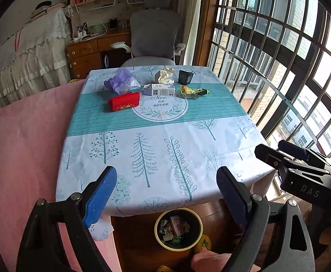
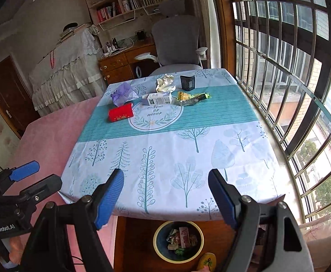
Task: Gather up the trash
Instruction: 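Raise both tools back over the table, then grasp the green snack bag with the right gripper while the left gripper grasps the black card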
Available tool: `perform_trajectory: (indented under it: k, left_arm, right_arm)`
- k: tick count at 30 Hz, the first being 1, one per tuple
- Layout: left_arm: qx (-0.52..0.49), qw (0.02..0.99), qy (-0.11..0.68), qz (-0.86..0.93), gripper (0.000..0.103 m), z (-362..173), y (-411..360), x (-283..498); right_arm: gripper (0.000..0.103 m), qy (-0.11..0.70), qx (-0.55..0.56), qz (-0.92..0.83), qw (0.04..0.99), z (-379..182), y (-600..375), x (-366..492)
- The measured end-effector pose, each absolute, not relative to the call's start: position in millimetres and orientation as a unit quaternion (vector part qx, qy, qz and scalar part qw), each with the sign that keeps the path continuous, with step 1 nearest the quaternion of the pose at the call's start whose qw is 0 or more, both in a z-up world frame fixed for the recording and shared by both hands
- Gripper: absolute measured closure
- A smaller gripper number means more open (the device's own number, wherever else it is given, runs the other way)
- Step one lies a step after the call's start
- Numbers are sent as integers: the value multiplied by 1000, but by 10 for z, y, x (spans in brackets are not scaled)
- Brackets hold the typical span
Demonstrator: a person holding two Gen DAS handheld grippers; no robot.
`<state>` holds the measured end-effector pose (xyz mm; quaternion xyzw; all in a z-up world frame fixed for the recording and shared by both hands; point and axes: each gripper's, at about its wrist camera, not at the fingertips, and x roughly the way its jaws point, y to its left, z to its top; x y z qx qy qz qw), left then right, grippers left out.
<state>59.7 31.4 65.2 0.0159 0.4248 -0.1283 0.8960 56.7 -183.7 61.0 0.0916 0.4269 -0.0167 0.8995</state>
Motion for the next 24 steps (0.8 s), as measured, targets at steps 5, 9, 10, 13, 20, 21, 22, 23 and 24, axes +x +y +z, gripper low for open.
perform_trajectory:
  k: [5,9,10,13,20,21,22,23,24]
  left_arm:
    - [22,898,420,-132,15,701,62,1033]
    - [28,898,423,-120,15,626,-204,1556]
    - [28,897,425,-114,15,594,-270,1701]
    - [17,892,441,-95,15,478,-471,2203]
    - [1,869,492,-52,15,30,-845,3283]
    - [4,864,501,-47,15,-53,-881,3408]
    - [9,859,510,-39,15,-148,-906,3524]
    - [15,855,518,-30,15,-235,-930,3634]
    - [19,851,524,-24,15,-317,-942,3734]
  right_arm:
    - [26,422,43,-6,906,627,-2120,1117]
    - [26,430,-2,21,903,480,-2405,1712]
    - [26,435,-14,30,900,422,-2479,1886]
    - [26,451,-38,61,890,231,-2707,2411]
    - [26,493,-86,145,853,-300,-2914,3532]
    - [26,499,-95,159,846,-390,-2902,3656]
    - [26,504,-105,172,840,-471,-2874,3772]
    - [26,508,-116,184,833,-555,-2845,3880]
    - [26,513,-127,195,827,-643,-2815,3985]
